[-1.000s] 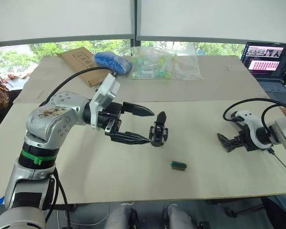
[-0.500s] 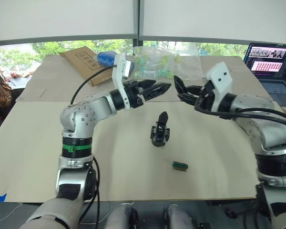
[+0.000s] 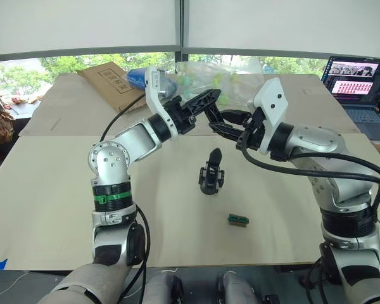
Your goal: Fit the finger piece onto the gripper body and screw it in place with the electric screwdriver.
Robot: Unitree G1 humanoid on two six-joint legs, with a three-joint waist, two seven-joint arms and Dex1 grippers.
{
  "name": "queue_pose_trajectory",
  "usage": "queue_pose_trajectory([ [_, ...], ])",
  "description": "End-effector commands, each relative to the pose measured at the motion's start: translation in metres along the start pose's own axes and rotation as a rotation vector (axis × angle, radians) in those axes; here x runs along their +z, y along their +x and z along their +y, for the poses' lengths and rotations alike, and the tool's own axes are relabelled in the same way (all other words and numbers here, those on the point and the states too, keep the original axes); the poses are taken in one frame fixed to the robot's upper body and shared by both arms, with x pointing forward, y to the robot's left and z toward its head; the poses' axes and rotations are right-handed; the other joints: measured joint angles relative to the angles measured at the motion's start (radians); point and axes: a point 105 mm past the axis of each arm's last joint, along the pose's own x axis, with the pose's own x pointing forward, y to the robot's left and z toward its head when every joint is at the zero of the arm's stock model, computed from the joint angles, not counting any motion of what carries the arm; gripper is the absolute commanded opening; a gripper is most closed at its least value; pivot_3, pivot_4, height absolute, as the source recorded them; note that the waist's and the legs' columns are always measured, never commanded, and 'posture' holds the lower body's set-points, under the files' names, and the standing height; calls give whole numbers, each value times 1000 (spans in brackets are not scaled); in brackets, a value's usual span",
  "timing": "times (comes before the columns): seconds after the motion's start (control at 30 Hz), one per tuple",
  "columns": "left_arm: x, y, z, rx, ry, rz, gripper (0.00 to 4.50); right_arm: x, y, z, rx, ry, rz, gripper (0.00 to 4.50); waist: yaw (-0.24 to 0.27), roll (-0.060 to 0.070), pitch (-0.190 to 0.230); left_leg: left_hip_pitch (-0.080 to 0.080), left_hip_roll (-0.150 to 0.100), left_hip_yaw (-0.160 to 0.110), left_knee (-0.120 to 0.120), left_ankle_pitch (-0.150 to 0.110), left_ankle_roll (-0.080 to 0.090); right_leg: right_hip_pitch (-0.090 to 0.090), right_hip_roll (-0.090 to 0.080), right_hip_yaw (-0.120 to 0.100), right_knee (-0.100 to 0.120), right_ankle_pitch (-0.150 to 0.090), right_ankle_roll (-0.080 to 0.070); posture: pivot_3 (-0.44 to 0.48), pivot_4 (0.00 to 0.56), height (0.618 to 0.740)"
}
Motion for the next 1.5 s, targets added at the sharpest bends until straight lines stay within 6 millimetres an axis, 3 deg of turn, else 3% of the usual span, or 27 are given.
queue_pose_trajectory([
  [0.03,7,-3,-5,-6,14,-29,408,24,-3,-2,-23,-63,-76,1118,-1,0,0,0,0,0,0,0,0,0,0,0,0,0,0,0,150,732],
  [0.07,7,-3,-5,-6,18,-25,32,25,-2,-2,-27,-69,-75,1118,-2,0,0,1,0,0,0,0,0,0,0,0,0,0,0,0,150,732],
  [0.23,9,-4,-5,-13,32,-17,0,24,-4,0,-16,-116,-60,1118,-2,0,0,1,0,0,-1,0,0,0,0,0,0,0,0,0,150,732],
  [0.3,11,-3,-6,-34,80,8,0,26,-10,5,53,-118,-51,2187,-2,0,0,1,0,0,0,0,0,0,0,0,0,0,0,0,150,732],
  [0.37,11,-3,-8,-58,123,37,0,27,-15,12,135,-130,-37,2830,-3,0,0,1,0,1,-1,0,0,0,0,0,0,0,0,0,150,732],
  [0.47,8,-5,-29,-209,228,130,0,35,-30,26,324,-105,-9,3889,-3,0,0,1,-1,1,-1,0,0,0,1,0,-1,0,0,0,150,732],
  [0.6,-6,-29,-49,-457,374,320,0,50,-40,15,451,144,8,3889,-9,0,0,1,0,2,-1,0,0,0,1,0,-1,0,0,0,150,732],
  [0.77,-8,-48,-58,-610,323,425,0,57,-44,23,645,363,-1,3889,-7,0,0,4,1,2,-2,0,-1,0,1,1,-1,-1,-2,0,150,732],
  [0.87,-10,-50,-56,-627,331,451,0,57,-42,29,715,403,-13,3889,-1,0,0,3,0,2,-1,0,0,0,0,1,-1,-1,-2,0,150,732],
  [1.1,-6,-47,-60,-660,314,454,0,38,-26,32,699,386,26,3889,-3,0,0,3,0,2,-1,0,-1,-1,0,1,0,-1,-2,0,150,732],
  [1.5,-2,-54,-51,-615,324,455,0,39,-60,21,739,400,63,3889,-1,0,0,3,0,2,-1,0,0,0,0,1,0,-1,-2,0,150,732],
])
